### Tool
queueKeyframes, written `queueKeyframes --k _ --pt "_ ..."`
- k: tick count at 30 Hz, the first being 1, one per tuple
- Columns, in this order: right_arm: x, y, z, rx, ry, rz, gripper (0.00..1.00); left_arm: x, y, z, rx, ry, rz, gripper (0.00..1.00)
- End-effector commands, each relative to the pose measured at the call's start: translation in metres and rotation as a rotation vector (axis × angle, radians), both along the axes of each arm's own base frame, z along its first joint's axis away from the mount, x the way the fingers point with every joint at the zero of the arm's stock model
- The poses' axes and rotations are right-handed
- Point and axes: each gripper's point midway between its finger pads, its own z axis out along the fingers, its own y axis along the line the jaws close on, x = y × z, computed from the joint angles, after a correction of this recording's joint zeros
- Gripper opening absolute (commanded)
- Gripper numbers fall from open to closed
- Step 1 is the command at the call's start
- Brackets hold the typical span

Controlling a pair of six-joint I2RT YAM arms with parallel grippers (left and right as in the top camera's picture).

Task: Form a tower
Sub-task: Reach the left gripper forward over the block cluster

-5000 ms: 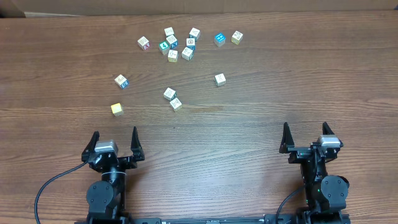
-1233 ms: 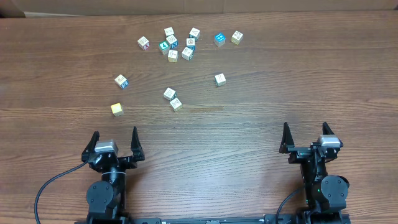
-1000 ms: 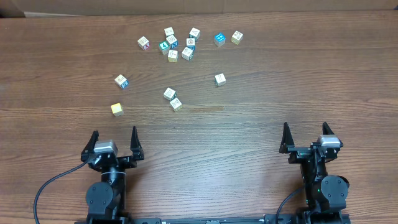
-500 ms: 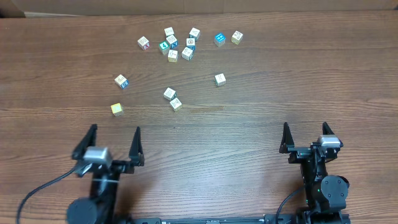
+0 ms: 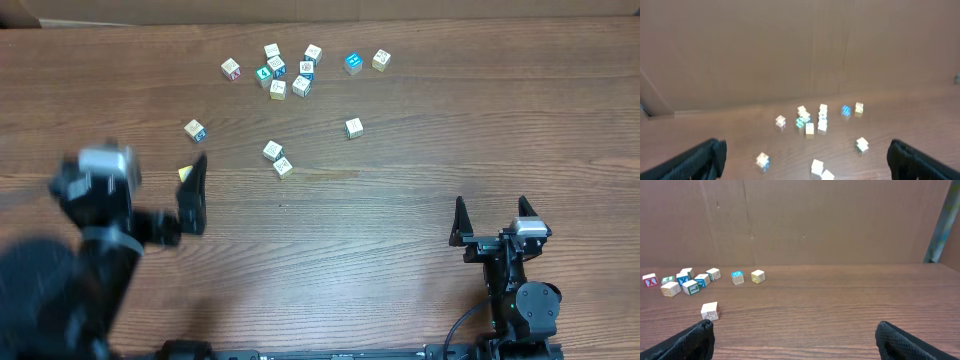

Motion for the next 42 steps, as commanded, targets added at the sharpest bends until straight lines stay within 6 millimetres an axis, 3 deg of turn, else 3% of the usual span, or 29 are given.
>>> queueKeyframes --k 1,6,10,15,16,17,18,19,26,33,42 --pt "0.000 0.000 -0.002 -0.002 -0.004 0.000 1.00 0.039 -0.005 0.013 0.052 0.104 -0.035 0.99" --pt "0.000 0.000 -0.002 -0.002 -0.004 0.000 1.00 0.097 -0.009 -0.013 0.070 0.372 -0.043 0.99" --pt "0.000 0.000 -0.002 -0.002 -0.004 0.000 1.00 0.137 -0.024 -0.058 0.035 0.566 -0.104 1.00" --pt "0.000 0.000 -0.002 -0.002 -0.004 0.000 1.00 0.173 -0.046 -0.122 -0.066 0.748 -0.180 1.00" --pt "0.000 0.000 -0.002 -0.002 -0.004 0.000 1.00 0.179 -0.048 -0.135 -0.075 0.783 -0.181 0.91" --pt "0.000 0.000 -0.002 -0.002 -0.004 0.000 1.00 0.182 -0.050 -0.148 -0.087 0.822 -0.186 0.67" --pt "0.000 0.000 -0.002 -0.002 -0.005 0.000 1.00 0.184 -0.052 -0.158 -0.096 0.856 -0.193 0.28" --pt "0.000 0.000 -0.002 -0.002 -0.004 0.000 1.00 0.184 -0.052 -0.169 -0.100 0.893 -0.189 0.04" --pt "0.000 0.000 -0.002 -0.002 -0.004 0.000 1.00 0.178 -0.052 -0.236 -0.107 1.141 -0.149 0.04" --pt "0.000 0.000 -0.002 -0.002 -0.004 0.000 1.00 0.173 -0.054 -0.294 0.020 1.304 -0.105 0.28" --pt "0.000 0.000 -0.002 -0.002 -0.004 0.000 1.00 0.166 -0.078 -0.342 0.122 1.415 -0.133 0.41"
